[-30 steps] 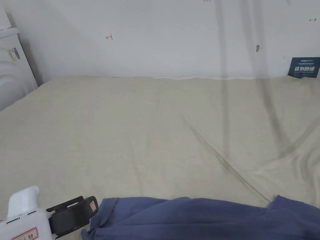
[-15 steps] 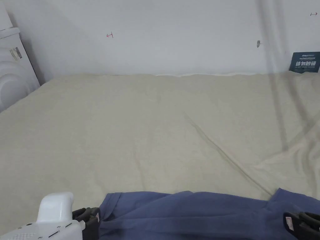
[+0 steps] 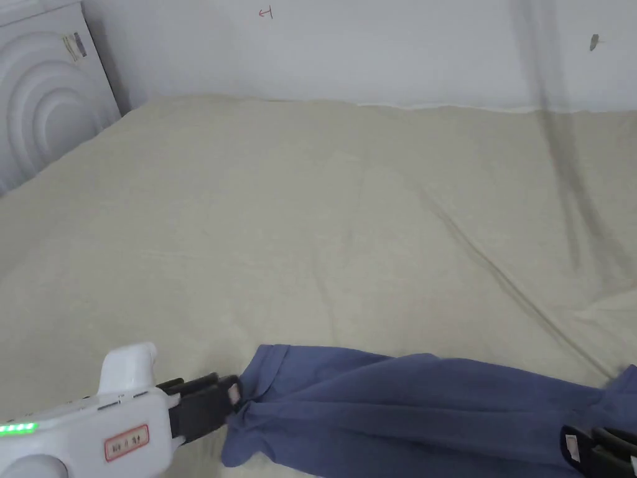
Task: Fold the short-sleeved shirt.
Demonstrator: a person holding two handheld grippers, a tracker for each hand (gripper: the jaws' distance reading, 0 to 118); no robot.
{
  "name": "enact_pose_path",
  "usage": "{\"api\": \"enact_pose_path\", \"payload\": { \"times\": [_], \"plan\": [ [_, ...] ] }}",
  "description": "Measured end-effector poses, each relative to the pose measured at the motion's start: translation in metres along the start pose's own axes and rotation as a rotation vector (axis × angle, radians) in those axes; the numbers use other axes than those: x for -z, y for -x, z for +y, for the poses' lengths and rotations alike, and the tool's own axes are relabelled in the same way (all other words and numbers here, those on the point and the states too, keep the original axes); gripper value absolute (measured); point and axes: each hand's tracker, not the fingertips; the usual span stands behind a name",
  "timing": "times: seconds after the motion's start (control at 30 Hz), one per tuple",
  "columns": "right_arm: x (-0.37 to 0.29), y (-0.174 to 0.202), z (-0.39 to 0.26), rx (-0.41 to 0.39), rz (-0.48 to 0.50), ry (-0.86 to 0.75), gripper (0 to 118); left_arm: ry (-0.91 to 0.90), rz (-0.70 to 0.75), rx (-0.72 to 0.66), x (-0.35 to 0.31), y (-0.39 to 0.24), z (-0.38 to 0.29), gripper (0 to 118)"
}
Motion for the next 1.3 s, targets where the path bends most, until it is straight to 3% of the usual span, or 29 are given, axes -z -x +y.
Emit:
{"api": "enact_pose_path", "payload": {
  "times": [0.03,0.07,0.17,0.27,0.37,0.47,0.53,0.7,0.83,1.0,1.03,1.07,1.1,1.13,1.2,1.3],
  "plan": [
    [0.004,0.001,0.0,0.0,0.003,0.009,0,0.046,-0.068,-0.05,0.007,-0.004,0.006,113],
    [0.007,0.002,0.0,-0.001,0.007,0.021,0,0.102,-0.12,-0.083,0.019,0.005,0.012,118],
    [0.016,0.01,0.004,0.0,0.002,0.045,0,0.148,-0.228,-0.169,0.042,0.038,0.025,118],
    [0.024,0.014,0.01,0.054,0.029,0.064,0,0.185,-0.247,-0.291,0.064,0.059,0.037,118],
    [0.032,0.016,0.015,0.074,0.038,0.067,0,0.239,-0.337,-0.322,0.085,0.077,0.043,118],
    [0.039,0.022,0.018,0.044,0.021,0.088,0,0.317,-0.319,-0.317,0.099,0.071,0.045,118],
    [0.044,0.024,0.019,0.036,0.019,0.1,0,0.297,-0.394,-0.312,0.103,0.07,0.046,118],
    [0.051,0.021,0.016,0.094,0.074,0.129,0,0.37,-0.432,-0.342,0.118,0.061,0.051,118],
    [0.057,0.015,0.011,0.098,0.059,0.156,0,0.519,-0.595,-0.388,0.142,0.048,0.037,118],
    [0.053,-0.007,0.009,0.323,0.162,0.132,0,0.526,-0.564,-0.31,0.142,0.021,0.033,116],
    [0.053,-0.009,0.01,0.328,0.158,0.137,0,0.535,-0.554,-0.305,0.143,0.018,0.034,109],
    [0.052,-0.01,0.01,0.306,0.143,0.141,0,0.546,-0.534,-0.282,0.142,0.015,0.035,93],
    [0.052,-0.01,0.01,0.295,0.125,0.141,0,0.54,-0.498,-0.264,0.14,0.015,0.037,56],
    [0.05,-0.01,0.01,0.279,0.11,0.141,0,0.538,-0.455,-0.265,0.14,0.015,0.038,10],
    [0.048,-0.011,0.01,0.278,0.112,0.14,0,0.56,-0.315,-0.276,0.149,0.015,0.031,11],
    [0.043,-0.016,0.009,0.293,0.132,0.133,0,0.546,-0.375,-0.349,0.16,0.033,0.03,11]
  ]
}}
